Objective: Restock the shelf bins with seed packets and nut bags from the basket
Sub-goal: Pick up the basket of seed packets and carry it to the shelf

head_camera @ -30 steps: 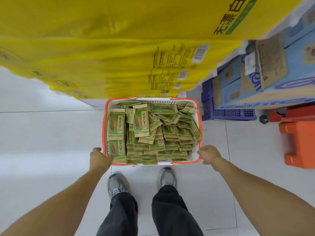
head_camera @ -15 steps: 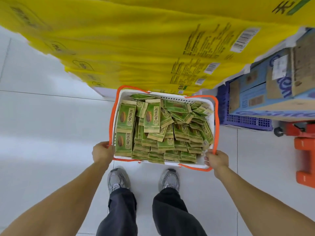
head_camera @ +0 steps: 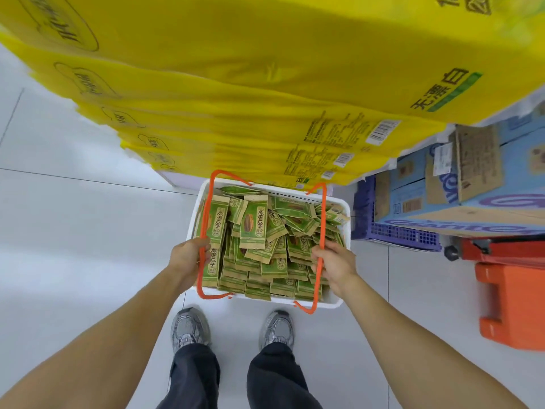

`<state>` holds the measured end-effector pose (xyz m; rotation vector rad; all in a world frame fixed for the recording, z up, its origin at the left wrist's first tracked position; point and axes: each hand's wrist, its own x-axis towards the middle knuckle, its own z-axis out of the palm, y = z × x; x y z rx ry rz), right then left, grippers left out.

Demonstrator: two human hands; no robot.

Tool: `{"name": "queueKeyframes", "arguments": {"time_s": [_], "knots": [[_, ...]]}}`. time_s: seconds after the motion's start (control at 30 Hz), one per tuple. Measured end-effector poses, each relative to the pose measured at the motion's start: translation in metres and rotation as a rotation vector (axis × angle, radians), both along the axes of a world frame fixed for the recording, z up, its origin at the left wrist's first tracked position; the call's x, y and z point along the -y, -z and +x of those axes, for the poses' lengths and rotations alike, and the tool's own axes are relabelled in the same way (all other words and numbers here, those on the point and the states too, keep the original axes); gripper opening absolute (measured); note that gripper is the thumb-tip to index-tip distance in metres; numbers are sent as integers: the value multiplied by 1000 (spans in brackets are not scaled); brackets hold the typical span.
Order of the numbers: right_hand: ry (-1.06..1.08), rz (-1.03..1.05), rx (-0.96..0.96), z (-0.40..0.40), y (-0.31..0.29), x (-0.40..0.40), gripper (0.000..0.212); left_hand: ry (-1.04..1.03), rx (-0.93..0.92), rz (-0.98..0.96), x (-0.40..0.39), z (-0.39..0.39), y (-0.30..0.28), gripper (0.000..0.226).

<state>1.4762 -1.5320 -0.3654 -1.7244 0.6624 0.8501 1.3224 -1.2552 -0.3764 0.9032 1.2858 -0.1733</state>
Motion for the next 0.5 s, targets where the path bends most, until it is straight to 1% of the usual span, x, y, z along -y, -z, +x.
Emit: {"name": "queueKeyframes", "arguments": {"time_s": [0.07,0.17,0.3,0.4,0.5], "knots": [[-69,-3,-3,-5,-2,-3,29,138,2,83,18,1,-9,13],[-133,-44,-27,-14,-11,-4,43,260,-24,108,41,1,-28,17],[-221,-77,-122,-32,-27,0,30,401,-140,146,43,-20,-55,24],[-312,-84,-136,-53,-58,-3,30,516,-205,183,35,-57,-92,19],[-436,-66,-166,-81,-106,-12,32,517,-238,182,30,-100,-137,21]]}}
